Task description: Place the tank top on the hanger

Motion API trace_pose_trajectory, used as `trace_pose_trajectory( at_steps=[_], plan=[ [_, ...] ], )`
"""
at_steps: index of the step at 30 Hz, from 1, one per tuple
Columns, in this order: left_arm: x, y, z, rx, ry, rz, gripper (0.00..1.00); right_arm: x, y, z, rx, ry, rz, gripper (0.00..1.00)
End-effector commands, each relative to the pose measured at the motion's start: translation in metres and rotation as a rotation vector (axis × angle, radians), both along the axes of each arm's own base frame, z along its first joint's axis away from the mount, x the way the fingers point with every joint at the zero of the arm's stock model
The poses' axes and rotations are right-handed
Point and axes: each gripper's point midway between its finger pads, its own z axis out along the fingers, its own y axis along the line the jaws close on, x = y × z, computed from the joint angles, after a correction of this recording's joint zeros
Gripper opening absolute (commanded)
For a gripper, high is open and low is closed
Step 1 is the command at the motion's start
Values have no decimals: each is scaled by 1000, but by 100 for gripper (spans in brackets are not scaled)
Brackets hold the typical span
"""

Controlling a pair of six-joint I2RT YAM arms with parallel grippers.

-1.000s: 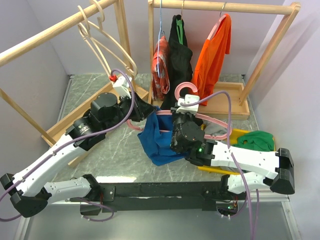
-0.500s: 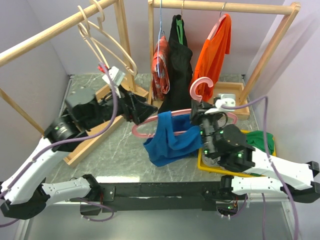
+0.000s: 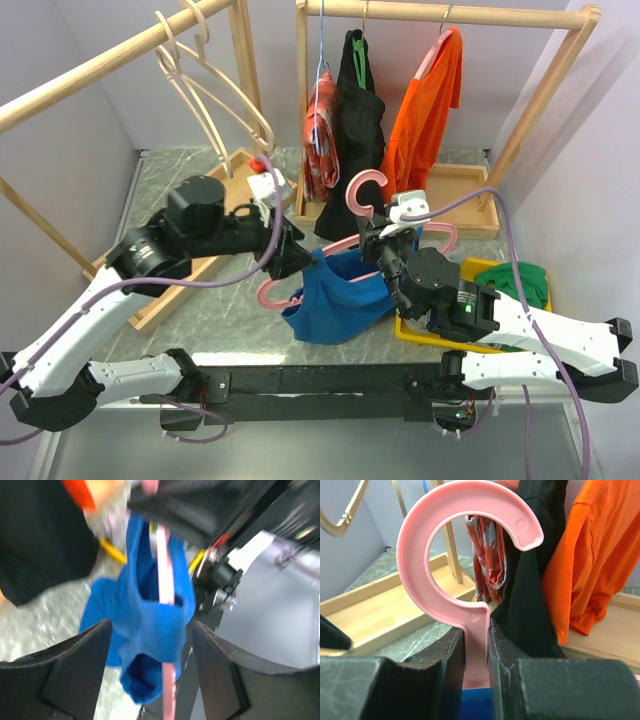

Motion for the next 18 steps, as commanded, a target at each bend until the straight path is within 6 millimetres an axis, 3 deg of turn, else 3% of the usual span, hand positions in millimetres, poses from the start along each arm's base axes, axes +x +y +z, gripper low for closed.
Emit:
trace_pose_trajectory(
  at_steps=[1,11,17,18],
  plan=[
    [-7,1,-27,71,23,-34,69,-3,0,14,50,-15,20,0],
    [-12,-3,-53,80,73,-50,63,-1,5,4,2,-6,16,0],
    [-15,-10,-76,66,126,-67,36,3,11,-15,-62,9,-1,0],
    [-16,-11,-78,60,137,-66,25,4,11,-18,-71,11,-10,0]
  ],
)
